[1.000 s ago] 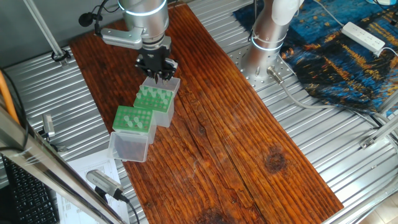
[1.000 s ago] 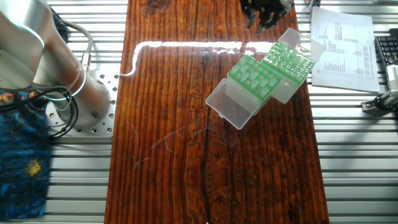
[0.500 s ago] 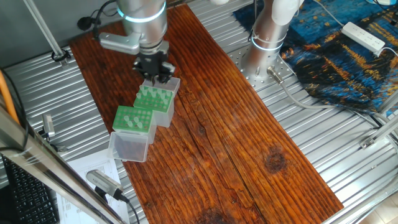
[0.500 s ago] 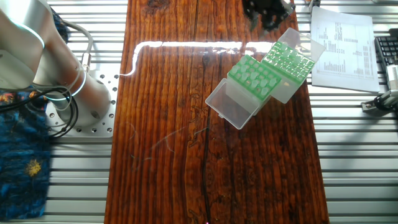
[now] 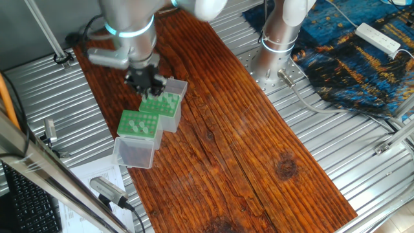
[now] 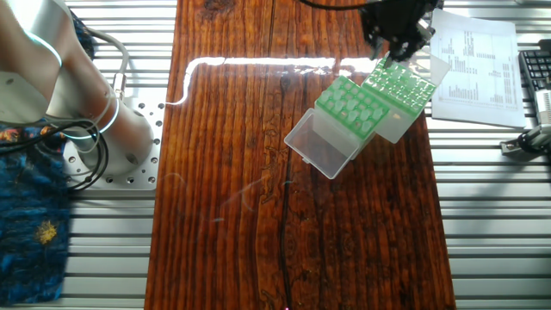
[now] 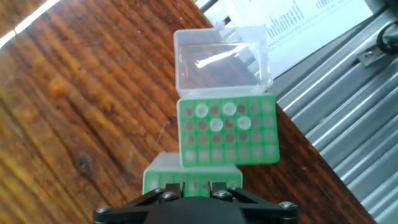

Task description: Transfer all large pipette tips from one holder to another

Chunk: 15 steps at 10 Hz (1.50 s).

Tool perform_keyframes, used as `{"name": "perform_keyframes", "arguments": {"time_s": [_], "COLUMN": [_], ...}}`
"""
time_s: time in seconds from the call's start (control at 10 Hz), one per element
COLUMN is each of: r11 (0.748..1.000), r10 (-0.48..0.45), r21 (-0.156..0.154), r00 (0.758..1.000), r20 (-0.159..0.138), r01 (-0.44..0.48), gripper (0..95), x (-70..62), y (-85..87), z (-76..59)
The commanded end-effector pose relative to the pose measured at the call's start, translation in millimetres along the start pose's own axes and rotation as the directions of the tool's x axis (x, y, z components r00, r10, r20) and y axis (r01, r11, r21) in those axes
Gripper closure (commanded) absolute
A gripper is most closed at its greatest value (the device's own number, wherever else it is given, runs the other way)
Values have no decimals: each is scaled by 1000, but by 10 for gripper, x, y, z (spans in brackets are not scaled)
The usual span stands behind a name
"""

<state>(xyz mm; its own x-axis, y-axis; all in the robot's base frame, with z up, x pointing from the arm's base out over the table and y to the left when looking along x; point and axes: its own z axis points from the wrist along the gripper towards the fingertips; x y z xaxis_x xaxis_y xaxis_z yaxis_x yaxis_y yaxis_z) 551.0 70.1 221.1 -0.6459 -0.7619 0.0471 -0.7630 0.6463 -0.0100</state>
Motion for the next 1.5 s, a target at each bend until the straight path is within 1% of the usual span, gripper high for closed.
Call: {"name": "perform_keyframes", "arguments": {"time_s": [0.1,0.2,0.4,0.5,0.6,0.8,1.1,1.3,1.5], "r11": [991,990,990,986,978,975,976,976,979], "r10": [131,139,144,166,207,220,219,217,203], "r21": [-6,-4,-14,-17,-18,-18,-17,-17,-13], "r00": [991,990,989,986,978,975,975,976,979], "r20": [14,19,32,29,27,23,21,13,6], "r01": [-130,-139,-144,-166,-207,-219,-219,-217,-203], "gripper": [760,760,760,760,760,760,760,760,760], "x": [-133,-202,-237,-258,-295,-363,-392,-419,-405], "y": [31,17,-33,-70,-120,-210,-230,-215,-195], "z": [97,189,292,320,337,379,473,488,510]}}
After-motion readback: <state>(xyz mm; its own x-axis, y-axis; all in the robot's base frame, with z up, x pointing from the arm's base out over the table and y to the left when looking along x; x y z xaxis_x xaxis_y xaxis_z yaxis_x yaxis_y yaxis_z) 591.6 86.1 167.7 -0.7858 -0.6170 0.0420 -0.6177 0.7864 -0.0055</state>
